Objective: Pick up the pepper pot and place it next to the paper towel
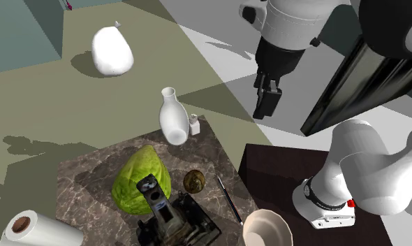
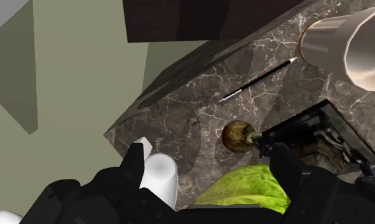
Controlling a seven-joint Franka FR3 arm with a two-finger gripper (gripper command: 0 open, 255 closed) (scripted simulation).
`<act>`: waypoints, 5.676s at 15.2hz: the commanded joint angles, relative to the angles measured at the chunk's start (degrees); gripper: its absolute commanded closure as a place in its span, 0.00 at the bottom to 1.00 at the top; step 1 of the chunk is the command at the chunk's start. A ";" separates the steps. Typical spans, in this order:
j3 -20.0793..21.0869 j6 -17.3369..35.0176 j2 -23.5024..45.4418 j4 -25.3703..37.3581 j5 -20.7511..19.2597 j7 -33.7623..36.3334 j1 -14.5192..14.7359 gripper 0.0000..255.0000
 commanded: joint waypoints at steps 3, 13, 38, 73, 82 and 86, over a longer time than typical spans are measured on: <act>-1.44 3.93 1.37 -2.13 -0.55 -0.61 -0.40 0.00; -8.84 23.85 13.22 -8.10 -2.10 -4.02 -2.08 0.00; -18.85 52.83 43.84 -5.04 7.70 -15.05 -1.06 0.00; -17.72 36.22 35.74 3.94 4.01 -11.91 -1.38 1.00; -17.24 29.22 34.13 9.39 3.59 -11.39 -1.32 1.00; -17.06 26.14 33.76 12.12 3.53 -11.26 -1.27 1.00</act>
